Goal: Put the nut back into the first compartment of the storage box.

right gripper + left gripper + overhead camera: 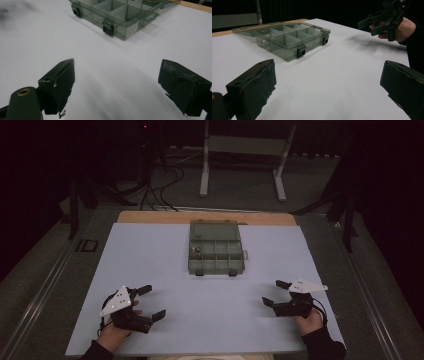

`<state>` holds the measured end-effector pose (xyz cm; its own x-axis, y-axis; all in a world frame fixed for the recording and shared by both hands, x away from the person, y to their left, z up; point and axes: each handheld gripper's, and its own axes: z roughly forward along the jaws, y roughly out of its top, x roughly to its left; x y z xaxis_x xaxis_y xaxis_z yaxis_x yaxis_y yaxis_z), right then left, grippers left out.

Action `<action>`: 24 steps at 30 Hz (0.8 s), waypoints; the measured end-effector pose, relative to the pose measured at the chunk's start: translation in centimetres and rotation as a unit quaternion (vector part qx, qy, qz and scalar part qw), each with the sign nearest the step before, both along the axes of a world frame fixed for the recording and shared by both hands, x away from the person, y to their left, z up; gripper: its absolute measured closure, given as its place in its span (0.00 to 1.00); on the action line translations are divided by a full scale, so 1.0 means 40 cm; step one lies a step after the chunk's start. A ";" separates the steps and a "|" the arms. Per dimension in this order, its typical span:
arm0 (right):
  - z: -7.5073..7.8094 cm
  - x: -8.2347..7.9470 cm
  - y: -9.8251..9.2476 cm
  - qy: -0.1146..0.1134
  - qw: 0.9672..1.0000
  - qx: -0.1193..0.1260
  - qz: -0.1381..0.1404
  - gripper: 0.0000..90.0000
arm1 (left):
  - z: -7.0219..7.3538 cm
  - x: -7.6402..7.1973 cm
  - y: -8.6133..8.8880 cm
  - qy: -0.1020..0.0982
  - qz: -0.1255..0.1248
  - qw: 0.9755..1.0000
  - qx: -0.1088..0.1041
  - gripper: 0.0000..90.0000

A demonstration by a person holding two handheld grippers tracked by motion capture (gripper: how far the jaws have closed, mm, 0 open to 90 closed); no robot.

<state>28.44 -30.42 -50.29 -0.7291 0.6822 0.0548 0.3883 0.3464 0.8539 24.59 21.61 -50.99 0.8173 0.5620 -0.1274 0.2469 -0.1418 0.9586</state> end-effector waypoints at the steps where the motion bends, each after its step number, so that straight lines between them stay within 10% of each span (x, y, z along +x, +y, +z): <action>1: -0.002 -0.003 -0.006 0.000 1.000 0.000 -0.003 0.16 | 0.000 0.000 0.000 0.000 0.000 1.000 0.001 0.01; 24: -0.036 -0.065 -0.082 0.017 0.999 0.029 -0.004 0.15 | -0.001 0.001 -0.001 0.001 -0.001 1.000 0.003 0.01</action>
<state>25.83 -33.69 -51.73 -0.7211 0.6825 0.1190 0.4195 0.2935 0.8590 24.64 21.56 -51.02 0.8188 0.5602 -0.1255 0.2481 -0.1480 0.9574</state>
